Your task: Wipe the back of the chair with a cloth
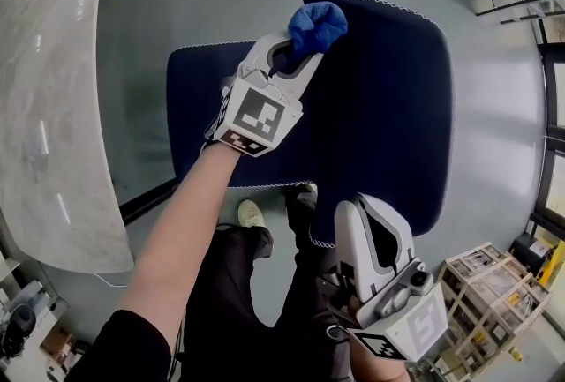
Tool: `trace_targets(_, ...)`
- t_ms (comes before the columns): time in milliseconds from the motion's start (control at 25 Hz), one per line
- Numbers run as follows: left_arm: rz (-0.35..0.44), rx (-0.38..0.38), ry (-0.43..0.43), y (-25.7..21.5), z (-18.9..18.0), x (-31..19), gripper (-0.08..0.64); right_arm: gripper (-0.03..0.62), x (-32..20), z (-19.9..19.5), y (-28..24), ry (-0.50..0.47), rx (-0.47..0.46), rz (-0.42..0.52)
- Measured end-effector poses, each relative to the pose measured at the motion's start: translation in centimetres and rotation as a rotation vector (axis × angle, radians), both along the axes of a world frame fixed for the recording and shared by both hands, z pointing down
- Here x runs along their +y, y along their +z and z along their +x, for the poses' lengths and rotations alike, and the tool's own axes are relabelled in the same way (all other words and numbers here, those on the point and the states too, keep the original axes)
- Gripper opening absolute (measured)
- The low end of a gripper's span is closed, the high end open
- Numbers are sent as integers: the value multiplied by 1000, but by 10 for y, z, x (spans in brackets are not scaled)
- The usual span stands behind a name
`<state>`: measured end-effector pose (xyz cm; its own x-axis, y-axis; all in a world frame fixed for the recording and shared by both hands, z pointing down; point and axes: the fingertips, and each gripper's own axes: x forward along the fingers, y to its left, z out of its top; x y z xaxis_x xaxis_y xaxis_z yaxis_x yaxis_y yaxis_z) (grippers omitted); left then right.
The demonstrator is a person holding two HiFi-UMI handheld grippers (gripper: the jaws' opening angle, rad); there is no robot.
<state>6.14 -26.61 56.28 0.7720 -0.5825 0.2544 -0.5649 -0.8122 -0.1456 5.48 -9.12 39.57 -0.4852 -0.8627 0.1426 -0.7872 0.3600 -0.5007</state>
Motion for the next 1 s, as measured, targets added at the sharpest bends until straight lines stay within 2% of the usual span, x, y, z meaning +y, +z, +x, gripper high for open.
trace_targets(160, 13, -11, -11, 10, 8, -16, 71, 14, -4, 2, 9, -6, 5, -5)
trace_targets(360, 26, -16, 25, 16, 26, -12, 71, 14, -12, 13, 14, 18, 6, -12)
trace_targets(560, 12, -17, 96, 22, 39, 17, 71, 14, -18, 20, 20, 73, 58, -25)
trace_targets(760, -15, 2, 113, 25, 51, 46, 71, 14, -30, 28, 25, 173, 116, -31)
trace_targets(1000, -40, -19, 163, 35, 53, 85, 71, 14, -21, 28, 19, 180, 144, -4)
